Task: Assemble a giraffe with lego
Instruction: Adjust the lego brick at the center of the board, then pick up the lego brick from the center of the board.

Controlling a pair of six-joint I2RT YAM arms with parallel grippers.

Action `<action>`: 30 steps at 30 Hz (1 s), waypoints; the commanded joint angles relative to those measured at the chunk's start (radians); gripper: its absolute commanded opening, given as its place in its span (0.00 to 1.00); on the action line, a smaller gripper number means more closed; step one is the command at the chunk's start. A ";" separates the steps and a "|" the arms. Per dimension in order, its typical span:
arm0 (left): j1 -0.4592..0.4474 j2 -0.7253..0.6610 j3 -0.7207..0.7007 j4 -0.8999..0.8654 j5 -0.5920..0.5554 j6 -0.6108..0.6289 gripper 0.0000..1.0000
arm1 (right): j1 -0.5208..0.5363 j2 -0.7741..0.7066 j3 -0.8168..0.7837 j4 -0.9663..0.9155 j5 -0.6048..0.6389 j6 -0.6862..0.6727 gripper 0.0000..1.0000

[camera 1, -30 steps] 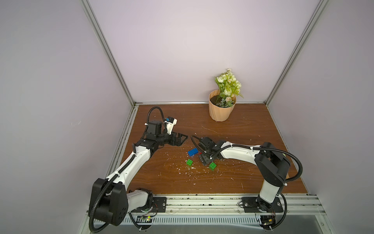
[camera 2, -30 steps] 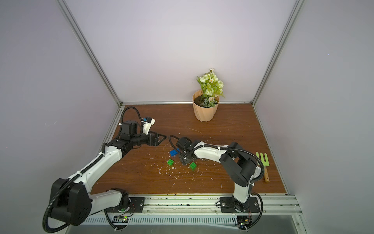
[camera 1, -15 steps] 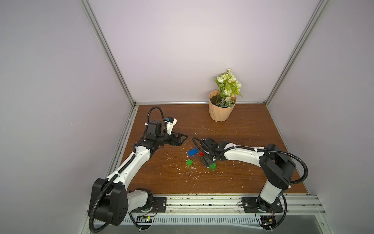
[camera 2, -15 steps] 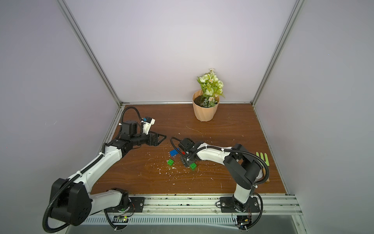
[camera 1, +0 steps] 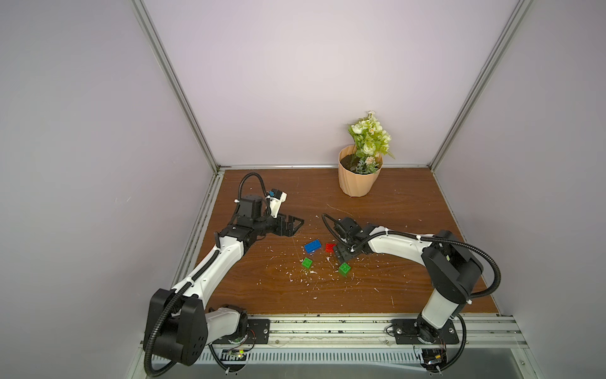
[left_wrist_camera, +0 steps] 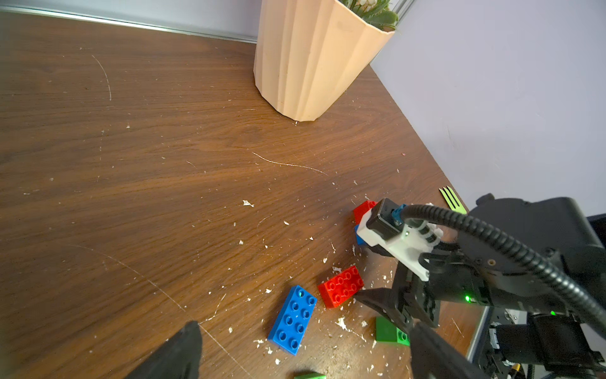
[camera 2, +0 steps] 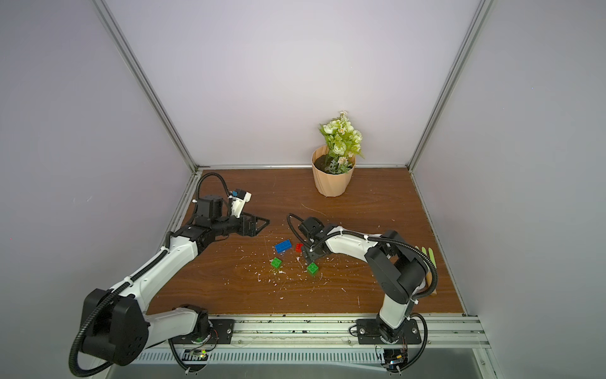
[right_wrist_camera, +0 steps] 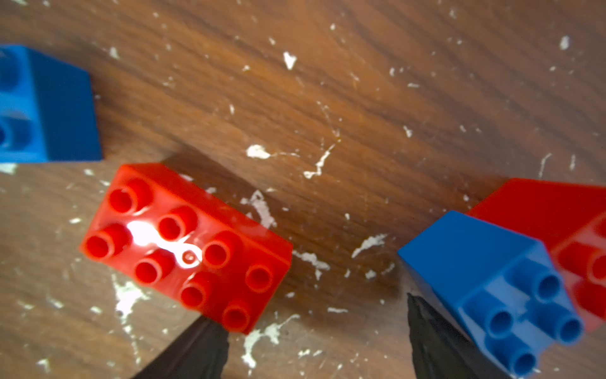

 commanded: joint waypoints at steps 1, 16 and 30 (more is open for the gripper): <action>-0.009 -0.001 0.006 -0.004 0.006 -0.005 0.99 | 0.003 -0.049 0.040 -0.041 -0.027 0.022 0.87; -0.009 0.015 0.010 0.018 0.085 -0.016 0.99 | 0.061 -0.014 0.155 -0.027 -0.068 0.382 0.92; -0.011 0.012 0.006 0.031 0.097 -0.025 0.99 | 0.083 0.083 0.194 -0.040 0.040 0.521 0.91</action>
